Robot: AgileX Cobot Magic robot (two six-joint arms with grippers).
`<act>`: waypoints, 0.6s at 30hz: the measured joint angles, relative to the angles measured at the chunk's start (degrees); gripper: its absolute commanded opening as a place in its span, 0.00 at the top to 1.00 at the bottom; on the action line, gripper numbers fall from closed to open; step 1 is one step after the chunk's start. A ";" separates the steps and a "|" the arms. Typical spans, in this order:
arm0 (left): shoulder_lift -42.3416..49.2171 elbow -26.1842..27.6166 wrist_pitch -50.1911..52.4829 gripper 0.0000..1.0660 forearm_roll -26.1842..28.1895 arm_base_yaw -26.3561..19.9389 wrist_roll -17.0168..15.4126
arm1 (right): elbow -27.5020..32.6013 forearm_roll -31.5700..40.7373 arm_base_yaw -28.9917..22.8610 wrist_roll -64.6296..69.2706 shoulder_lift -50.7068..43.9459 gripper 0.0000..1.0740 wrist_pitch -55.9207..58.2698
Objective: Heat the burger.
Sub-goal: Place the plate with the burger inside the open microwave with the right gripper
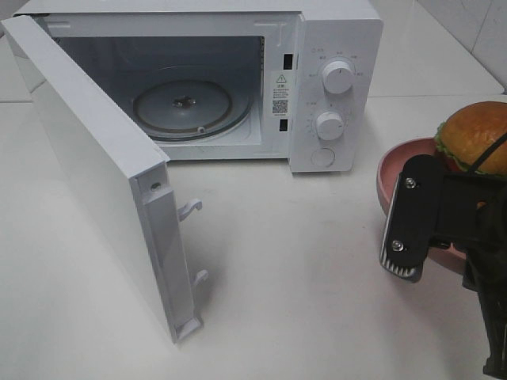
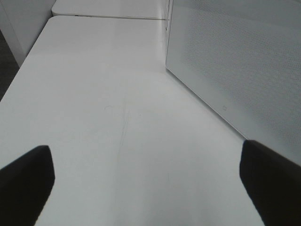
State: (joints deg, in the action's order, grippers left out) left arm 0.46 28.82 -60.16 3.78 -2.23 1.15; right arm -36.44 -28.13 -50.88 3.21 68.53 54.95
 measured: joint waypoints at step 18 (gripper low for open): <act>0.00 0.00 0.00 0.06 0.00 0.00 0.00 | 0.00 0.00 0.00 -13.58 0.00 1.00 -5.50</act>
State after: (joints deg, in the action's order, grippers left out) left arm 0.46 28.82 -60.16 3.78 -2.23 1.15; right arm -36.44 -28.13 -50.88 -10.37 68.53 49.45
